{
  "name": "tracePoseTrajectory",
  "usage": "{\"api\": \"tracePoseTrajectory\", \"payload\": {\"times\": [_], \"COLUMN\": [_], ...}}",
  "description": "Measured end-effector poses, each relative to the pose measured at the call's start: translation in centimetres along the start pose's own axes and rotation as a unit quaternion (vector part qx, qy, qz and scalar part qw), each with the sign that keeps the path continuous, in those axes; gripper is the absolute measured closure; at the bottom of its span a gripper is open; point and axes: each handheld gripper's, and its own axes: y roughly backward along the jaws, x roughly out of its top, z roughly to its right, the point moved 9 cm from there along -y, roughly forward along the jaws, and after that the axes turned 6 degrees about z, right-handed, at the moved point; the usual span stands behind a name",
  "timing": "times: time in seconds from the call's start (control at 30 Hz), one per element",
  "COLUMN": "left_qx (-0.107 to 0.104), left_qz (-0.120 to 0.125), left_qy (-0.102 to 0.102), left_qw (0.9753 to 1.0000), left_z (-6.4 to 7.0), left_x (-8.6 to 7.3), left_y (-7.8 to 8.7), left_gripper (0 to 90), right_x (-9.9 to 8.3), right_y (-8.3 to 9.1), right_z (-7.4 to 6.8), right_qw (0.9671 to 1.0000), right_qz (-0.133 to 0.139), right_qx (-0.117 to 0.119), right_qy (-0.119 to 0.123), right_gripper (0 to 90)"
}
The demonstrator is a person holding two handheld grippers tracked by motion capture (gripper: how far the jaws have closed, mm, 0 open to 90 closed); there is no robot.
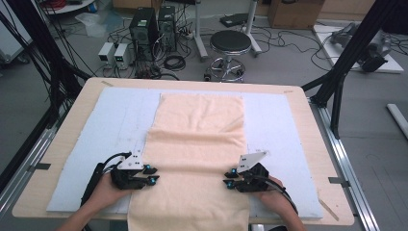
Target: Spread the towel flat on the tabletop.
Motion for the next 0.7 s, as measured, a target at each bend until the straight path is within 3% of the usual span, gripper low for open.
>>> {"api": "tracePoseTrajectory", "payload": {"times": [0.03, 0.13, 0.4, 0.47, 0.5, 0.57, 0.7], "left_qx": [-0.003, 0.004, -0.043, -0.051, -0.065, -0.068, -0.026], "left_qz": [0.001, -0.009, -0.015, -0.009, -0.004, 0.003, 0.021], "left_qy": [-0.005, -0.01, -0.013, -0.014, -0.008, -0.012, -0.012], "left_qw": [1.0, 0.9999, 0.9989, 0.9986, 0.9978, 0.9976, 0.9994], "left_z": [0.2, 1.0, 5.3, 6.2, 6.7, 6.9, 4.3], "left_x": [0.0, 0.0, -0.7, -0.6, -0.5, -0.3, 0.7], "left_y": [0.0, 0.3, 3.4, 4.1, 4.5, 4.9, 4.2], "left_gripper": [83.0, 87.0, 87.2, 86.4, 86.2, 86.0, 73.4], "right_x": [0.0, 0.0, 0.2, 0.3, 0.4, 0.8, 1.6], "right_y": [0.1, 0.2, 1.9, 2.4, 2.7, 3.3, 3.8], "right_z": [-0.2, -0.7, -4.5, -5.5, -5.9, -6.3, -4.1], "right_qw": [1.0, 0.9999, 0.999, 0.9984, 0.9983, 0.9979, 0.9991], "right_qz": [-0.002, -0.008, 0.008, 0.013, 0.015, 0.024, 0.026], "right_qx": [0.004, 0.011, 0.038, 0.049, 0.05, 0.05, 0.005], "right_qy": [0.0, 0.006, 0.021, 0.025, 0.024, 0.032, 0.032], "right_gripper": [83.8, 86.1, 85.0, 79.0, 76.3, 74.4, 65.5]}}
